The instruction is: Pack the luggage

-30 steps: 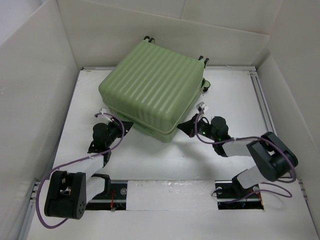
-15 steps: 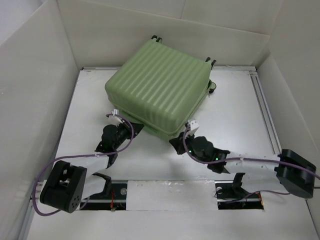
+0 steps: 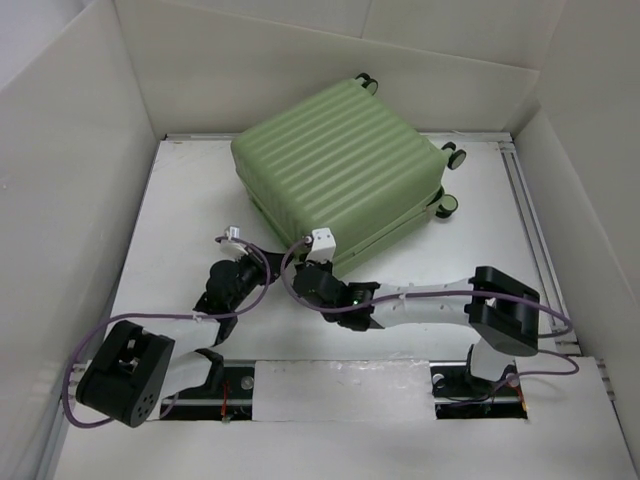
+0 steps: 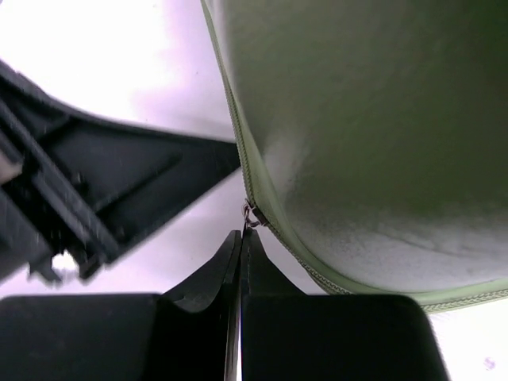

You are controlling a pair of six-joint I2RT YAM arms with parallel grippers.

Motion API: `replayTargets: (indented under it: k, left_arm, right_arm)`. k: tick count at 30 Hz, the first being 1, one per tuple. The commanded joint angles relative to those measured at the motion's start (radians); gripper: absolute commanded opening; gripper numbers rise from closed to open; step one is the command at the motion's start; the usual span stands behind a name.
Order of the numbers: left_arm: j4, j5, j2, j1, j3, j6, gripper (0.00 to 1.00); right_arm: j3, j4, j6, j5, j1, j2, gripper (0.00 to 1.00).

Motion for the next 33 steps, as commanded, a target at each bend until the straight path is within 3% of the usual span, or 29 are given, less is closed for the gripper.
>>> replayTargets:
  k: [1, 6, 7, 8, 9, 10, 11, 12, 14, 17, 21, 24, 28, 33]
  left_arm:
    - [0.079, 0.119, -0.042, -0.042, -0.010, -0.035, 0.00]
    - [-0.075, 0.077, -0.143, -0.042, 0.004, 0.015, 0.00]
    - [-0.181, 0.064, -0.212, -0.032, 0.027, 0.032, 0.07]
    - [-0.230, 0.029, -0.252, -0.022, 0.027, 0.066, 0.30]
    - [-0.290, 0.011, -0.297, -0.010, 0.046, 0.084, 0.43]
    - [-0.357, -0.014, -0.343, 0.007, 0.073, 0.103, 0.56]
    - [-0.480, -0.088, -0.437, 0.030, 0.087, 0.120, 0.69]
    - [-0.531, -0.132, -0.479, 0.039, 0.101, 0.135, 0.87]
    - [-0.590, -0.172, -0.565, 0.083, 0.138, 0.135, 0.89]
    - [-0.590, -0.183, -0.567, 0.108, 0.194, 0.099, 0.91]
    - [-0.505, -0.212, -0.363, 0.153, 0.323, 0.042, 0.95]
    - [-0.447, -0.154, -0.222, 0.235, 0.441, -0.061, 0.96]
    - [-0.349, -0.086, -0.014, 0.431, 0.545, -0.185, 0.98]
    - [-0.545, -0.183, 0.195, 0.489, 0.841, -0.088, 0.99]
  right_arm:
    - [0.092, 0.108, 0.091, -0.143, 0.049, 0.031, 0.00]
    - [-0.053, 0.121, 0.123, -0.121, 0.086, -0.108, 0.00]
    - [-0.091, 0.121, 0.148, -0.121, 0.086, -0.137, 0.00]
    - [-0.127, 0.121, 0.148, -0.167, 0.095, -0.165, 0.04]
    - [-0.191, 0.121, 0.148, -0.190, 0.095, -0.190, 0.16]
    - [-0.216, 0.121, 0.160, -0.207, 0.107, -0.234, 0.51]
    - [-0.234, 0.112, 0.160, -0.227, 0.119, -0.256, 0.73]
    - [-0.247, 0.096, 0.160, -0.271, 0.120, -0.274, 0.81]
    - [-0.257, 0.032, 0.160, -0.271, 0.132, -0.343, 0.90]
    - [-0.257, -0.043, 0.160, -0.218, 0.141, -0.461, 0.97]
    - [-0.225, -0.235, 0.133, -0.072, 0.086, -0.596, 0.99]
    - [-0.215, -0.252, 0.087, -0.067, -0.072, -0.691, 1.00]
    - [-0.245, -0.252, 0.042, -0.106, -0.413, -0.803, 1.00]
    - [-0.199, -0.241, -0.016, -0.331, -0.767, -0.845, 1.00]
